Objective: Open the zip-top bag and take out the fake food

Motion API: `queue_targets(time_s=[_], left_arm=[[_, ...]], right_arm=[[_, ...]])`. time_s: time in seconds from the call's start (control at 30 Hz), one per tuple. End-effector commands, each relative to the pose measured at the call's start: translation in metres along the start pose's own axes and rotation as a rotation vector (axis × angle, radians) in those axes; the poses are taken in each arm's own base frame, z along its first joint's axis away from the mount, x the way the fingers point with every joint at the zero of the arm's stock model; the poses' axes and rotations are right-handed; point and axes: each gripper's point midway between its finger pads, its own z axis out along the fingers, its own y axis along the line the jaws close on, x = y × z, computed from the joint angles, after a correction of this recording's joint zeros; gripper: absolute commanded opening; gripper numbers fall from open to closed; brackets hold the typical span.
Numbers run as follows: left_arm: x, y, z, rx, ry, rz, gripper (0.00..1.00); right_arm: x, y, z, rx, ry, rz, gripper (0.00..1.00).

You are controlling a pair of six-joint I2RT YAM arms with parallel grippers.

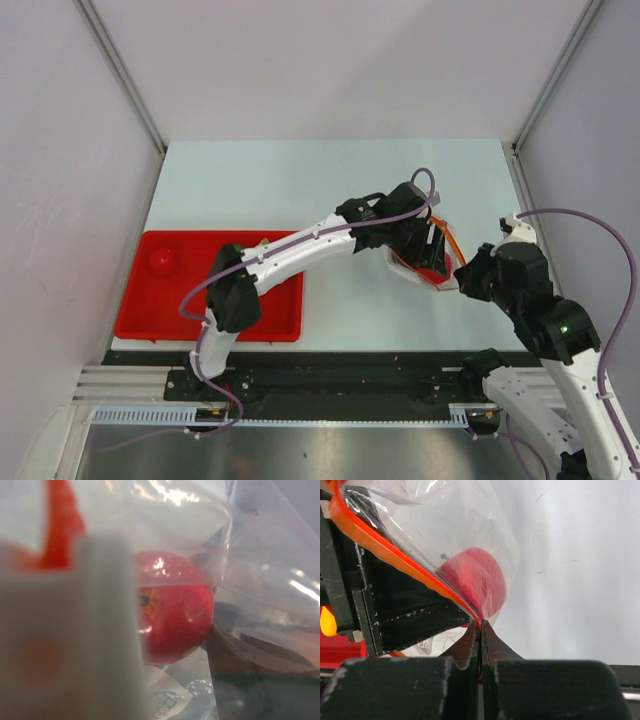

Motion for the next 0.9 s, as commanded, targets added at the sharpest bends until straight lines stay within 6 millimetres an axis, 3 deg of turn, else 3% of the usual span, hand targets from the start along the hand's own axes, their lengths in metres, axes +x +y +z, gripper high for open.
queue_targets(time_s=[0.0, 0.23, 0.37, 0.5, 0.63, 0.7, 0.8, 0.83, 0.87], left_arm=[[-0.013, -0.019, -0.035, 0.005, -0.073, 0.103, 0.00], [0.025, 0.006, -0.016, -0.124, -0.006, 0.170, 0.00], [0.019, 0.009, -0.026, -0.155, -0.045, 0.220, 0.00], [-0.002, -0.005, -0.050, -0.144, -0.161, 0.260, 0.00], [-0.033, -0.037, -0.073, -0.052, -0.312, 0.332, 0.00], [-0.040, -0.047, -0.078, -0.022, -0.344, 0.357, 0.00], [-0.052, -0.077, -0.089, 0.101, -0.418, 0.425, 0.00], [-0.048, -0.074, -0.084, 0.112, -0.412, 0.445, 0.00], [-0.048, -0.081, -0.095, 0.146, -0.437, 0.458, 0.00]], right_arm=[[-0.013, 0.002, -0.005, 0.009, -0.029, -0.003, 0.00], [-0.054, 0.013, -0.004, 0.019, -0.131, 0.008, 0.00], [-0.059, 0.004, 0.006, 0.089, -0.126, -0.016, 0.00], [-0.052, 0.008, 0.011, 0.062, -0.096, -0.041, 0.00], [-0.033, 0.011, 0.012, 0.022, -0.035, -0.043, 0.00], [-0.027, 0.005, 0.013, 0.041, -0.023, -0.043, 0.00], [-0.022, 0.000, 0.013, 0.056, -0.010, -0.042, 0.00], [-0.022, -0.001, 0.013, 0.061, -0.009, -0.040, 0.00], [-0.020, -0.002, 0.014, 0.069, -0.003, -0.040, 0.00]])
